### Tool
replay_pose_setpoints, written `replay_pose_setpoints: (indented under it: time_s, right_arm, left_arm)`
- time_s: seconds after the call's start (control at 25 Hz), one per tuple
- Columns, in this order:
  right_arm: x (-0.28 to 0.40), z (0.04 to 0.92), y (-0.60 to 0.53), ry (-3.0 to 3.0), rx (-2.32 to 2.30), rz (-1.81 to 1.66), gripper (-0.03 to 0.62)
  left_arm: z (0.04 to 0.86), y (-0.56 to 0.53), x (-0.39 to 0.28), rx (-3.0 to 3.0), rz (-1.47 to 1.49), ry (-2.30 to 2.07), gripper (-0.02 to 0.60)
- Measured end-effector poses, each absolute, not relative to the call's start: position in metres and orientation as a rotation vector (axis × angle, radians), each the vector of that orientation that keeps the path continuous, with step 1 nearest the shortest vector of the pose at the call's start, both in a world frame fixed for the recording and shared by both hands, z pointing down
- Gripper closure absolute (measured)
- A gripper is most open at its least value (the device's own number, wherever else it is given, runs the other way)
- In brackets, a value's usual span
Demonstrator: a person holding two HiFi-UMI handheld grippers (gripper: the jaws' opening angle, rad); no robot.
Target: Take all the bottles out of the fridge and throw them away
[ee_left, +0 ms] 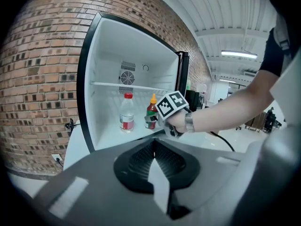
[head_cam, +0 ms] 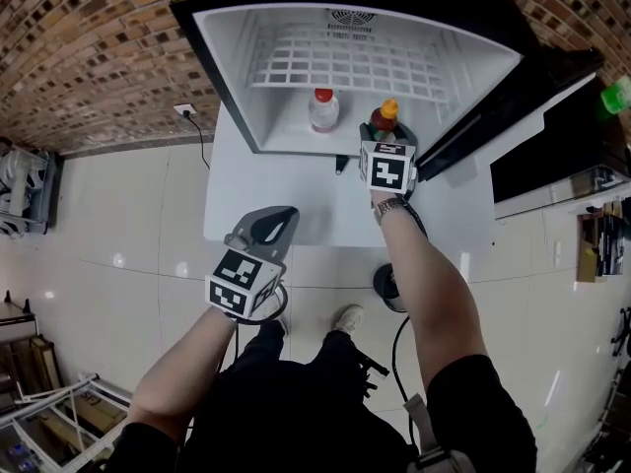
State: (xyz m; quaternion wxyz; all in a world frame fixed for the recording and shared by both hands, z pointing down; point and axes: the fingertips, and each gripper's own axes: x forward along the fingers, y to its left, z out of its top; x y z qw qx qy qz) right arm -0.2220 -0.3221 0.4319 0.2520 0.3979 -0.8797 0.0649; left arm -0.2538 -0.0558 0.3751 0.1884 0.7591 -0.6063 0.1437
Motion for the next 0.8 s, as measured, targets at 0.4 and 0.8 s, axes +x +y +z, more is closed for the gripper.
replay_pose_setpoints:
  time_s: [0.4,0.8]
  right_arm:
    - [-0.179,0.407,-0.263,-2.469,1.086,0.223,0.318]
    - [-0.056,0.425,-0.192,-2.401,1.173,0.253,0.318]
  left_arm:
    - [0.376,-0.064,-0.211,2.235,0.399,-1.584,0.578]
    - [0.391,-0.072,-0.112,2.377,0.419,-1.354,0.578]
